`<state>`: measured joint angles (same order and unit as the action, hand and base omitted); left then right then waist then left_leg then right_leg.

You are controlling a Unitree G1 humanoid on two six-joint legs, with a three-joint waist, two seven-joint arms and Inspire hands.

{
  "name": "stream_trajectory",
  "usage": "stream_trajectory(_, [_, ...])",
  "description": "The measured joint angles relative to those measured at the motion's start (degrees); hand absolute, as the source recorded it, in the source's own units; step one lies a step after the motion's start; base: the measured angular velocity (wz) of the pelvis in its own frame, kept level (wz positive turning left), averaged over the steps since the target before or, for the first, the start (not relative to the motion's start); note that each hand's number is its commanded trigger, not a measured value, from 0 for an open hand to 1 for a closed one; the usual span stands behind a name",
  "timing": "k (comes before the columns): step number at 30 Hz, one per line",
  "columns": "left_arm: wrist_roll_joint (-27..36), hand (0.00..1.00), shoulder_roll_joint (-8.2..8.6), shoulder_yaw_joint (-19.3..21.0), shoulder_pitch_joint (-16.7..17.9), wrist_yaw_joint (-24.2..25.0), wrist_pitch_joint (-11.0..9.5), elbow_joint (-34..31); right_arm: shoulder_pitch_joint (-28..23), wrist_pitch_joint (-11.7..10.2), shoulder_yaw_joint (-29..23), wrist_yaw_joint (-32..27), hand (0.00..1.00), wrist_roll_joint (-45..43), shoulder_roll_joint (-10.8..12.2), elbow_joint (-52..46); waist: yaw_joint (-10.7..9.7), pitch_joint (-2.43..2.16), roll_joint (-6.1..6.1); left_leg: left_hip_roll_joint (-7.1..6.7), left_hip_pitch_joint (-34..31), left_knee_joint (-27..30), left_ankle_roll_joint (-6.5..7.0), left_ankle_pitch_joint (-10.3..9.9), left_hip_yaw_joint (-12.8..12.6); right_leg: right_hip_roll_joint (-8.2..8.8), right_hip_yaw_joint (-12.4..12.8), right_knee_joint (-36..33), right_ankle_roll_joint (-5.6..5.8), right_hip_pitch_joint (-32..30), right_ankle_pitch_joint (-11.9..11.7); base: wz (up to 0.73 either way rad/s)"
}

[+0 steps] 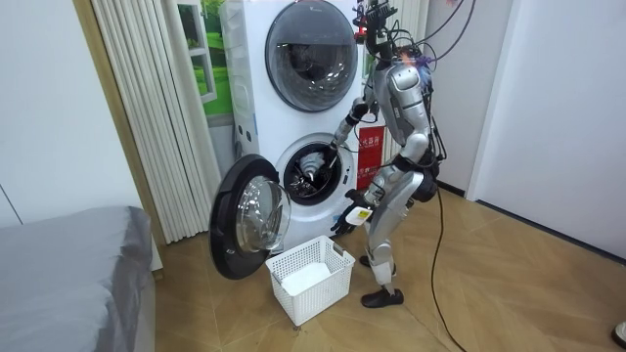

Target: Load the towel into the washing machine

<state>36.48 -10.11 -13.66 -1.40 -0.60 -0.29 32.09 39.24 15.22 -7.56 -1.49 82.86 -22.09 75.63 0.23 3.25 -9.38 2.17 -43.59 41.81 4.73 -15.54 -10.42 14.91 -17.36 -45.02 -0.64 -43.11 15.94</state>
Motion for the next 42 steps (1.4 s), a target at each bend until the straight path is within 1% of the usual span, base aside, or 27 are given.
stream_trajectory(1, [-0.03,0.00,0.20,0.02,-0.07,-0.29,-0.01,-0.25,0.29,-0.01,-0.64,-0.82,0.00,0.66,0.00,0.02,-0.02,0.00,0.00,0.00,-0.02,0.05,0.09,-0.06,-0.06,0.03,-0.01,0.01,0.03,0.01,0.01,0.03])
stream_trajectory(3, [-0.55,0.00,0.61,-0.01,-0.17,-1.08,-0.02,-1.00,0.67,-0.05,-2.93,-3.46,0.00,2.28,-0.32,0.12,-0.55,0.00,0.01,0.15,-0.34,0.74,0.53,-0.34,-0.60,0.12,-0.11,-0.45,0.61,0.02,0.42,0.14])
stream_trajectory(4, [-1.13,0.00,0.73,0.02,-0.21,-1.31,-0.03,-1.43,0.71,-0.05,-3.46,-4.01,0.00,2.35,-0.32,0.10,-0.99,0.00,0.02,0.16,-0.55,1.05,0.67,-0.44,-0.70,0.23,-0.11,-0.73,0.78,0.00,0.71,0.29])
stream_trajectory(5, [-1.99,0.00,0.74,-0.07,-0.05,-1.54,-0.03,-2.24,1.00,-0.06,-4.27,-5.11,0.00,2.35,-0.35,0.10,-2.02,-0.01,0.03,0.31,-0.81,1.22,1.00,-0.63,-1.51,0.67,-0.29,-1.24,0.96,-0.09,1.11,0.28])
stream_trajectory(6, [-3.09,0.00,0.88,-0.16,-0.07,-1.69,-0.03,-2.35,1.43,-0.24,-5.14,-6.51,0.00,2.34,-0.39,0.08,-2.43,-0.01,0.02,0.38,-0.88,1.43,1.33,-0.83,-2.14,0.97,-0.37,-1.72,1.15,-0.27,1.38,0.20])
stream_trajectory(9, [-4.37,0.00,1.48,-0.10,-0.13,-1.72,-0.03,-2.38,2.12,-0.83,-5.15,-9.69,0.00,2.30,-0.67,-0.14,-2.80,-0.01,0.05,0.34,-0.88,1.53,1.69,-1.06,-2.50,1.05,-0.06,-1.73,1.38,-0.37,1.45,0.00])
stream_trajectory(11, [-4.95,0.00,1.71,-0.06,-0.29,-1.83,-0.03,-2.64,2.14,-1.02,-5.15,-11.68,0.00,2.34,-0.94,-0.20,-2.69,0.00,0.12,0.32,-0.88,1.57,1.75,-1.10,-2.53,1.04,0.03,-1.70,1.42,-0.36,1.43,0.00])
stream_trajectory(12, [-5.58,0.00,1.75,-0.14,-0.30,-2.18,-0.04,-3.06,2.18,-1.58,-5.15,-12.87,0.00,2.34,-1.09,-0.20,-2.69,-0.03,0.30,0.34,-0.88,1.66,1.79,-1.12,-2.59,1.03,0.08,-1.75,1.45,-0.31,1.44,0.03])
stream_trajectory(16, [-6.21,0.00,1.89,-0.22,-0.41,-2.87,-0.19,-4.05,2.38,-2.44,-5.15,-15.69,0.00,2.36,-1.37,-0.59,-2.54,-0.02,0.96,0.41,-0.79,1.70,1.82,-1.13,-2.68,1.00,0.09,-1.85,1.49,-0.14,1.45,0.04])
stream_trajectory(18, [-6.16,0.00,2.21,-0.33,-0.67,-3.03,-0.30,-4.06,2.37,-3.49,-5.14,-17.84,0.00,2.35,-1.40,-1.81,-2.25,-0.06,1.79,0.34,-0.71,1.58,1.89,-1.09,-2.80,1.02,0.31,-1.81,1.56,-0.18,1.42,0.00])
stream_trajectory(20, [-6.16,0.00,2.42,-0.44,-0.85,-3.02,-0.40,-4.06,2.36,-4.10,-5.08,-19.00,0.00,2.35,-1.44,-2.31,-1.94,-0.11,2.26,0.27,-0.46,1.36,2.01,-1.02,-3.14,1.03,0.77,-1.80,1.69,-0.26,1.34,-0.06])
stream_trajectory(22, [-6.17,0.00,2.37,-0.68,-0.96,-2.93,-0.58,-4.06,2.35,-5.21,-4.94,-20.07,0.00,2.36,-1.43,-2.33,-1.22,-0.15,2.46,0.13,0.29,0.81,2.06,-0.98,-3.77,1.04,1.51,-1.75,1.80,-0.18,1.28,-0.10])
stream_trajectory(24, [-6.21,0.00,2.40,-0.69,-1.01,-2.85,-0.60,-4.06,2.34,-5.69,-4.93,-21.05,0.00,2.35,-1.43,-2.49,-1.12,-0.18,2.72,0.07,0.52,0.65,2.06,-0.98,-3.78,1.04,1.55,-1.64,1.84,-0.02,1.30,0.00])
stream_trajectory(28, [-6.24,0.00,2.41,-0.82,-1.07,-2.69,-0.61,-4.06,2.26,-5.88,-4.93,-21.83,0.00,2.35,-1.42,-2.49,-1.07,-0.17,2.87,0.09,0.86,0.40,2.05,-0.96,-3.77,0.91,1.52,-1.38,1.91,0.37,1.34,0.00])
stream_trajectory(30, [-6.16,0.00,2.37,-1.28,-1.13,-2.62,-0.61,-4.05,1.67,-6.30,-4.92,-21.87,0.00,2.35,-1.42,-2.48,-0.88,-0.08,3.50,0.18,1.93,-0.20,2.04,-0.96,-3.65,0.43,1.48,-0.28,2.16,1.71,1.15,0.00])
stream_trajectory(31, [-6.16,0.00,2.41,-1.39,-1.16,-2.57,-0.61,-3.99,1.44,-6.49,-4.91,-22.09,0.00,2.35,-1.42,-2.48,-0.73,-0.11,3.78,0.19,2.38,-0.43,2.04,-0.96,-3.64,0.27,1.53,0.12,2.26,2.20,1.08,-0.05])
stream_trajectory(33, [-6.23,0.00,2.44,-1.73,-1.59,-2.34,-0.61,-3.90,0.42,-8.02,-4.91,-23.13,0.00,2.31,-1.42,-2.45,0.24,-0.14,4.72,0.10,4.60,-1.78,2.04,-0.96,-3.74,-0.12,1.63,1.74,2.63,4.46,0.68,-0.04])
stream_trajectory(35, [-6.83,0.00,2.42,-1.59,-2.22,-2.08,-0.75,-3.52,-0.21,-8.36,-4.91,-23.72,0.00,2.29,-1.41,-2.44,0.38,-0.10,5.18,-0.08,6.18,-2.63,2.03,-0.95,-3.62,-0.20,1.41,2.72,2.83,6.16,0.53,0.02])
stream_trajectory(37, [-7.51,0.00,2.24,-1.52,-3.23,-1.44,-1.00,-2.29,-1.07,-8.37,-4.92,-23.85,0.00,2.28,-1.38,-2.44,0.39,-0.12,5.30,-0.38,7.39,-3.55,1.95,-0.90,-3.46,-0.21,1.31,3.45,2.95,7.50,0.46,0.07])
stream_trajectory(38, [-8.05,0.00,2.29,-1.59,-3.32,-0.91,-1.06,-1.70,-2.17,-8.37,-4.93,-23.71,0.00,2.02,-1.38,-2.45,0.37,-0.12,5.38,-0.71,8.85,-4.43,1.90,-0.86,-3.22,-0.23,1.32,4.18,3.06,8.97,0.43,0.08])
stream_trajectory(40, [-8.18,0.00,2.22,-1.69,-2.70,-0.32,-1.10,-1.52,-3.89,-8.45,-4.93,-23.04,0.00,1.17,-1.07,-2.87,0.40,-0.09,5.90,-0.73,11.20,-6.09,1.79,-0.79,-3.01,-1.15,1.63,6.56,3.63,11.71,0.07,0.03])
stream_trajectory(42, [-9.55,0.00,1.61,-1.54,-2.59,0.34,-1.27,-1.50,-7.34,-10.08,-4.93,-20.83,0.00,-0.27,0.16,-5.93,0.35,-0.13,6.49,-0.59,13.06,-7.94,1.62,-0.68,-2.92,-2.05,1.49,9.48,3.84,14.02,-0.92,-0.06])
